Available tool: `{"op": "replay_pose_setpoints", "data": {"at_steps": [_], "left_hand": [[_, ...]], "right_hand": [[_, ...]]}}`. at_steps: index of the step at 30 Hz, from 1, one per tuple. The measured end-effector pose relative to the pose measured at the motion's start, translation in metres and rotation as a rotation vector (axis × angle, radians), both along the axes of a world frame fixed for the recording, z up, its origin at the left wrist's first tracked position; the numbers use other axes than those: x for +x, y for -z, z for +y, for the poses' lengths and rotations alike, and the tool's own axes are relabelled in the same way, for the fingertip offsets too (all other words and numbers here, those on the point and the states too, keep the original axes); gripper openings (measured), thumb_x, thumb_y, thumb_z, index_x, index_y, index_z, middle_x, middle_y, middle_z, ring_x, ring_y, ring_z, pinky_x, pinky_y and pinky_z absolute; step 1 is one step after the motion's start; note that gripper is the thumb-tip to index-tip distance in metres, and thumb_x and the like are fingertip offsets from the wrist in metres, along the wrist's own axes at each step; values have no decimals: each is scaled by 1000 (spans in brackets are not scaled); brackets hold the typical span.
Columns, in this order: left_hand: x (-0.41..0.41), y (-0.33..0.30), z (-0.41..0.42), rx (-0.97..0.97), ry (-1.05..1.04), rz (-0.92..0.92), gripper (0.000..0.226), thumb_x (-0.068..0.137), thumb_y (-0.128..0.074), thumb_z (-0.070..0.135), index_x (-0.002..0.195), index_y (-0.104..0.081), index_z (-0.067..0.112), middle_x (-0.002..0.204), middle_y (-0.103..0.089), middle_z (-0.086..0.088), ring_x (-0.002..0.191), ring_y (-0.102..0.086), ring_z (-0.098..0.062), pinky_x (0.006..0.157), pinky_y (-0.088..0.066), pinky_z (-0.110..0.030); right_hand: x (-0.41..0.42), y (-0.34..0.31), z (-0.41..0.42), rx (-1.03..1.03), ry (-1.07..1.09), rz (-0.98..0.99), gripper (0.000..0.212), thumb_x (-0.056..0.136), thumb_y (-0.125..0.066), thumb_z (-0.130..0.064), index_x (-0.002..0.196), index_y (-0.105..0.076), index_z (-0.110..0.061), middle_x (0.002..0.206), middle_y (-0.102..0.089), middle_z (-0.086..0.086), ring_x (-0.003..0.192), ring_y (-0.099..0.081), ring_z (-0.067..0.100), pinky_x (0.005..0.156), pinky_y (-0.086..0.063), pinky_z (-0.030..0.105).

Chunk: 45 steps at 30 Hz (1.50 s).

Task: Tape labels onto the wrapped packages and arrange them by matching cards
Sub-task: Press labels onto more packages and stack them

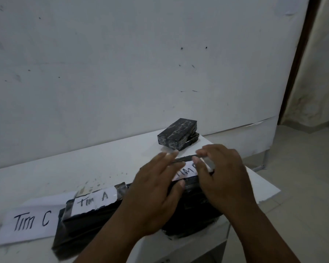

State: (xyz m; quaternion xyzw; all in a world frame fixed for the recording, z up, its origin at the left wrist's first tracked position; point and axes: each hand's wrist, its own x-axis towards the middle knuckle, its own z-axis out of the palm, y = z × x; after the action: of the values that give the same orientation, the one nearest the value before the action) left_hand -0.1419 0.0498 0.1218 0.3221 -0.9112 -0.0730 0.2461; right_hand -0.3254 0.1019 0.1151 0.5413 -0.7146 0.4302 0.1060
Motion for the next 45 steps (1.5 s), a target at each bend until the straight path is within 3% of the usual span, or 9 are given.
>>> {"op": "replay_pose_setpoints", "data": {"at_steps": [5,8,12,17,21,24,30,40,45], "left_hand": [[-3,6,7,5,11,-241,58,103,-9,56,160,-6,46,168,-6,26,154,5,3,127,-4,-34],[-2,5,12,19,-44,-275,62,104,-13,59,162,-1,40,169,4,22,152,12,5,127,3,-32],[1,5,15,38,-152,-321,76,99,-11,70,163,2,31,170,8,14,153,14,1,127,6,-32],[6,2,19,68,-345,-402,107,84,-6,86,162,9,15,171,13,-4,157,13,-16,128,2,-39],[5,-1,17,42,-362,-379,112,81,-13,91,162,13,18,170,19,-8,156,19,-22,128,6,-43],[4,0,10,-11,-153,-364,103,83,-25,90,158,22,37,165,33,8,151,32,-12,127,9,-40],[-2,7,9,-19,-218,-416,119,81,-31,91,161,16,16,169,22,-2,155,20,-14,125,12,-36],[2,-6,-6,50,-226,-398,123,74,-50,87,162,6,21,172,9,-1,157,11,-17,127,5,-41],[7,-15,-25,219,-150,-242,125,65,-72,78,162,-6,34,159,-27,8,143,-23,-15,119,-27,-37]], "right_hand": [[14,23,8,199,-139,125,54,100,-27,-54,136,-63,-37,141,-62,-17,139,-49,13,119,-31,45],[12,24,12,275,-86,175,62,99,-18,-58,142,-57,-38,150,-53,-19,148,-36,8,122,-17,35],[11,19,14,379,-5,202,78,94,-7,-67,150,-49,-34,161,-40,-11,153,-26,10,127,-11,44],[17,16,13,480,88,114,100,82,2,-77,163,-18,-21,172,-13,1,158,-6,16,129,-2,40],[14,18,15,442,64,88,87,84,-5,-78,162,-6,-40,173,-2,0,158,-1,18,126,-1,42],[12,20,18,427,26,172,71,86,2,-75,152,-21,-61,172,-5,-8,157,-3,18,124,-5,45],[12,19,15,454,30,168,83,85,2,-73,155,-33,-44,170,-17,-11,156,-6,16,125,-5,43],[10,17,12,511,108,12,99,87,-5,-79,164,-11,-15,172,-7,5,158,-5,19,128,-2,40],[12,10,9,530,90,66,94,93,-18,-74,164,-10,-13,173,-4,6,158,-2,20,129,-1,41]]}}
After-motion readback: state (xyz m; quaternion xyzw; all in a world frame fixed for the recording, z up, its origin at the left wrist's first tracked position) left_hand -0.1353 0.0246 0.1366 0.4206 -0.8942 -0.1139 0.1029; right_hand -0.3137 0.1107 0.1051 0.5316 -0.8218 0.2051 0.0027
